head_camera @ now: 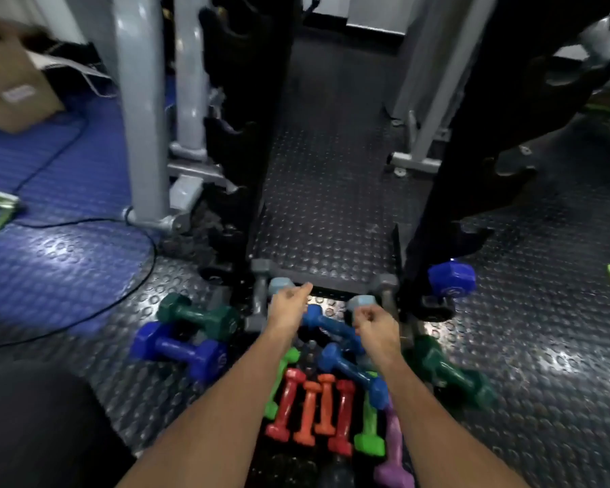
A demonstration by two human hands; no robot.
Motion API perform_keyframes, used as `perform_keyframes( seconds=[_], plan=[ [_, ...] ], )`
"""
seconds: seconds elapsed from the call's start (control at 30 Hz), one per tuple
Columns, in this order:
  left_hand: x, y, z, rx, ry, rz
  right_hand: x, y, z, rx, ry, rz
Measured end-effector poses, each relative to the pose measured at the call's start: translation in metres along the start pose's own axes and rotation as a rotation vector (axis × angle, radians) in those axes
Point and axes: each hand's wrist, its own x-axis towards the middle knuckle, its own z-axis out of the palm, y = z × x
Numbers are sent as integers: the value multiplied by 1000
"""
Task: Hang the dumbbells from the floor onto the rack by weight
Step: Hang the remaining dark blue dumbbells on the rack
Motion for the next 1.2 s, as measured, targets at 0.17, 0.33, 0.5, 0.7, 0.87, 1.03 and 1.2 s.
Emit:
perform_keyframes(
  seconds=[0.17, 0.33, 0.5, 0.7, 0.87, 1.03, 1.2],
  plan=[
    [17, -8, -83, -35, 261, 56, -41, -91, 65, -163, -283, -277],
    [20, -20, -159, -108, 492, -4, -61, -133, 128, -206, -480, -453],
    [27, -43, -201, -110, 646, -179, -77, -133, 171, -362, -603, -545],
    [45, -74, -221, -482, 671, -436, -101, -112, 205, -602, -636, -590],
    [63, -92, -226, -693, 580, -463, -106, -92, 223, -700, -560, -675],
    [68, -103, -232, -681, 605, -483, -104, -74, 228, -742, -500, -791],
    [67, -104, -224, -640, 703, -471, -102, -64, 229, -859, -516, -916]
  ],
)
